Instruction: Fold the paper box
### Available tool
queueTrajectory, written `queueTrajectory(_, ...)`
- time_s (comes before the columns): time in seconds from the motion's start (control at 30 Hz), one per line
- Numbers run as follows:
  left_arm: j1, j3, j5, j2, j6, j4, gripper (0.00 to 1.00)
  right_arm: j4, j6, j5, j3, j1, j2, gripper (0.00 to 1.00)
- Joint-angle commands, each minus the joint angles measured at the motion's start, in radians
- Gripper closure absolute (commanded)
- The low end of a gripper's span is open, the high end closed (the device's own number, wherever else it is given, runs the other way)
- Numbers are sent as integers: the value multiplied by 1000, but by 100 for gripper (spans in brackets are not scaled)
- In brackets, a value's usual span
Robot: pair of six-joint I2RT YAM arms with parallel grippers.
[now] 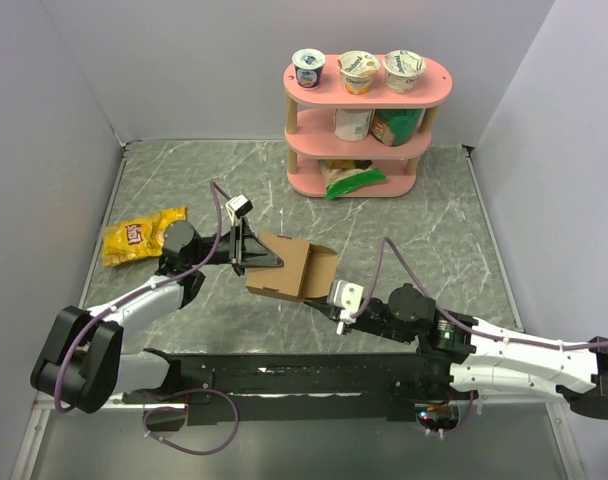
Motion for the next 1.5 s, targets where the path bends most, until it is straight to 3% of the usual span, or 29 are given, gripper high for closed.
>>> queueTrajectory(0.0, -4, -27, 110, -19, -42, 98, 54, 67, -3, 96, -10, -30, -59, 100)
queueTrajectory(0.3, -2, -43, 93, 9, -144, 260, 54, 80, 0, 93, -24, -30, -91, 100)
queueTrajectory(0.53, -2, -40, 100, 17, -126, 228, 54, 65, -3, 84, -15, -30, -99, 100)
queueTrajectory(0.67, -2, -2, 105, -11, 32, -14, 55, 51, -11, 73, -3, -30, -76, 100)
queueTrajectory(0.83, -8, 7, 108, -12, 87, -74, 55, 40, -11, 47, 17, -30, -46, 100)
queueTrajectory(0.93, -14, 39, 111, -26, 229, -244, 55, 37, -12, 35, 29, -32, -29, 100)
queueTrajectory(1.0, -18, 91, 107, -34, 343, -469, 55, 31, -15, 27, 39, -30, -16, 100)
queueTrajectory(1.1, -34, 226, 71, -26, 692, -933, 54, 3, -14, 16, 66, -33, 8, 100)
queueTrajectory(1.13, -40, 257, 61, -16, 833, -1021, 54, 0, -11, 9, 71, -32, 14, 100)
queueTrajectory(1.17, -44, 289, 53, -12, 866, -1066, 54, 0, -11, 6, 71, -33, 22, 100)
queueTrajectory(1.33, -48, 228, 70, -19, 771, -947, 54, 3, -12, -5, 83, -36, 31, 100)
queueTrajectory(1.47, -48, 246, 42, -17, 810, -1000, 54, -5, -8, -4, 109, -35, 43, 100)
